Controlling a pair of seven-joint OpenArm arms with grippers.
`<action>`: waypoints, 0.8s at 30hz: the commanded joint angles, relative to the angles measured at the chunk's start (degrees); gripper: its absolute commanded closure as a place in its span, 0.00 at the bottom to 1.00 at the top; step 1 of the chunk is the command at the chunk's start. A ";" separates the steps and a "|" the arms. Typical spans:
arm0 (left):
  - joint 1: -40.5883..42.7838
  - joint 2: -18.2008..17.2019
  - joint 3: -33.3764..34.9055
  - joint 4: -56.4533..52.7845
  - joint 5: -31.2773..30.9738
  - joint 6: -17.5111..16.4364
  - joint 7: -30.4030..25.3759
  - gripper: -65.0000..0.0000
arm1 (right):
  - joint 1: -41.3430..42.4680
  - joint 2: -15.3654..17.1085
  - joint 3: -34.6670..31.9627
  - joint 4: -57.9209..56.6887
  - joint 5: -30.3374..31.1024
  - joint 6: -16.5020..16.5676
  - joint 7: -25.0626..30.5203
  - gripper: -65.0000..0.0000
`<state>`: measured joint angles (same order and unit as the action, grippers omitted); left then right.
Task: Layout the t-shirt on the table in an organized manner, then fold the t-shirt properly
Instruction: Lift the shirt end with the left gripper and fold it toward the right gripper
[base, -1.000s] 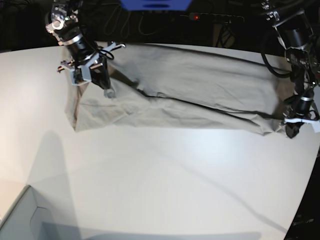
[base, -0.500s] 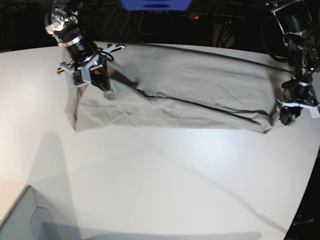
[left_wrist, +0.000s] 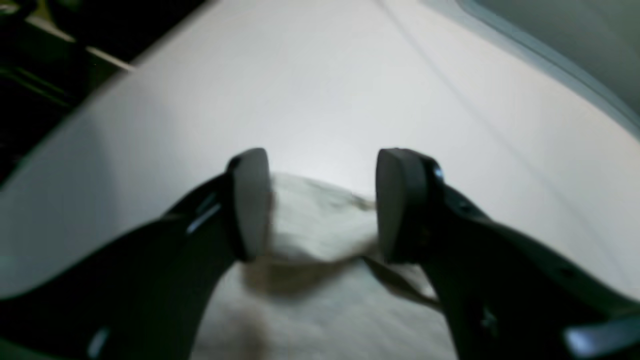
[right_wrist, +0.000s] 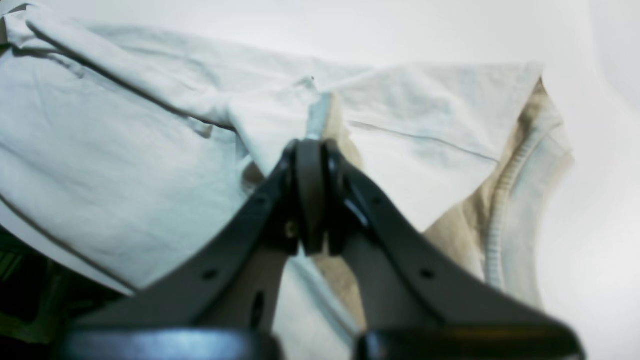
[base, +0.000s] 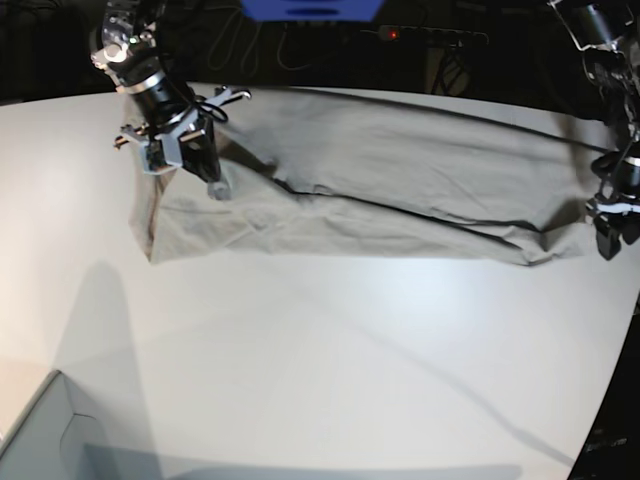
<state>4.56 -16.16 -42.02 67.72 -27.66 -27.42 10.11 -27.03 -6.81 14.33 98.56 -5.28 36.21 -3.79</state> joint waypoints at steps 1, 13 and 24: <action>-2.05 -1.11 -0.13 0.45 -0.43 -0.67 -1.36 0.48 | -0.01 -0.09 -0.04 0.82 1.10 -0.21 1.64 1.00; -15.68 -3.66 0.04 -17.75 18.74 -0.67 -1.27 0.49 | 0.08 0.00 -0.04 0.82 1.10 -0.21 1.64 1.00; -18.14 -3.66 0.13 -17.83 36.41 -1.37 4.00 0.49 | 0.08 0.00 -0.04 0.82 1.01 -0.21 1.64 1.00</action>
<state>-12.60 -18.55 -41.85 48.82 9.32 -28.58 15.20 -26.83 -6.81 14.33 98.56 -5.28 36.21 -3.77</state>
